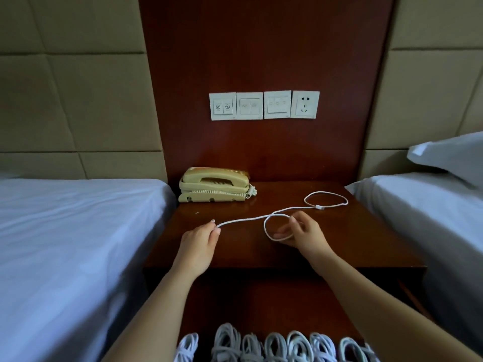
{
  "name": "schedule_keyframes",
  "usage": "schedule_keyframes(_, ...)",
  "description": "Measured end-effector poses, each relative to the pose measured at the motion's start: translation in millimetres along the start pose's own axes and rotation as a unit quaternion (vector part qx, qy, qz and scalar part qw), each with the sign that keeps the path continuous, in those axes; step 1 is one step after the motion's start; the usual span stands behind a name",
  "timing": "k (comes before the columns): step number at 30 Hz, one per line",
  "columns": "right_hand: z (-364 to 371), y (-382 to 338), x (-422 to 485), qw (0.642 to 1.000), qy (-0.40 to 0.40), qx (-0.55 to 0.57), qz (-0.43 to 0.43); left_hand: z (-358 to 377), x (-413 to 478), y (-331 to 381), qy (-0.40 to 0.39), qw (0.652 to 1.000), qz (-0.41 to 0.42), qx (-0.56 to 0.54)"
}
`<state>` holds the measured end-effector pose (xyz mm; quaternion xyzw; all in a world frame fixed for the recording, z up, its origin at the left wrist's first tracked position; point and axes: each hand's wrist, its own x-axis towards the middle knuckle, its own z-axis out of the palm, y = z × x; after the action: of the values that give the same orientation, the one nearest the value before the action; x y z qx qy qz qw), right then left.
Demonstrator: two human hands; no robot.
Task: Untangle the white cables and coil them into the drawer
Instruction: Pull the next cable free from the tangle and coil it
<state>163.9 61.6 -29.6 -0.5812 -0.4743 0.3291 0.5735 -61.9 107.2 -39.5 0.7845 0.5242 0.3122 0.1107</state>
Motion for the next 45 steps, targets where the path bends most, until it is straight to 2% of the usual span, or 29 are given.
schedule_keyframes(4,-22,-13,0,0.997,0.073,-0.005,-0.015,-16,-3,10,0.019,0.996,-0.013,-0.082)
schedule_keyframes(6,-34,-22,-1,0.996,0.083,-0.036,-0.027,-21,-2,16,0.014,0.995,-0.001,-0.103)
schedule_keyframes(10,-46,-28,-12,0.967,0.043,-0.249,-0.046,-26,3,37,-0.004,0.993,0.034,-0.115)
schedule_keyframes(13,-40,-31,-21,0.95,-0.016,-0.297,-0.091,-28,5,53,-0.005,0.993,0.065,-0.099)
schedule_keyframes(15,-31,-37,-27,0.935,-0.021,-0.318,-0.157,-28,5,64,-0.017,0.992,0.079,-0.1)
schedule_keyframes(17,-20,-45,-34,0.931,-0.031,-0.302,-0.205,-29,4,76,-0.018,0.99,0.099,-0.096)
schedule_keyframes(21,-12,-68,-43,0.954,-0.032,-0.205,-0.215,-30,1,93,-0.019,0.985,0.141,-0.098)
schedule_keyframes(24,-12,-83,-38,0.94,-0.048,-0.244,-0.232,-26,-2,96,-0.01,0.983,0.15,-0.11)
schedule_keyframes(26,-7,-90,-39,0.923,-0.056,-0.283,-0.255,-25,-4,93,-0.011,0.981,0.14,-0.134)
schedule_keyframes(28,-9,-93,-42,0.915,-0.031,-0.287,-0.283,-25,-4,93,-0.016,0.978,0.134,-0.16)
schedule_keyframes(31,-15,-88,-46,0.915,-0.043,-0.271,-0.294,-24,0,91,-0.019,0.975,0.114,-0.19)
schedule_keyframes(34,-22,-80,-43,0.927,-0.034,-0.242,-0.285,-20,2,92,-0.057,0.967,0.044,-0.246)
schedule_keyframes(37,-25,-79,-42,0.928,-0.028,-0.228,-0.293,-19,-2,96,-0.108,0.945,-0.041,-0.307)
schedule_keyframes(40,-27,-78,-42,0.921,-0.019,-0.234,-0.31,-23,-5,101,-0.135,0.905,-0.077,-0.397)
schedule_keyframes(45,-32,-73,-36,0.916,0.045,-0.259,-0.303,-38,-9,117,-0.224,0.773,-0.064,-0.59)
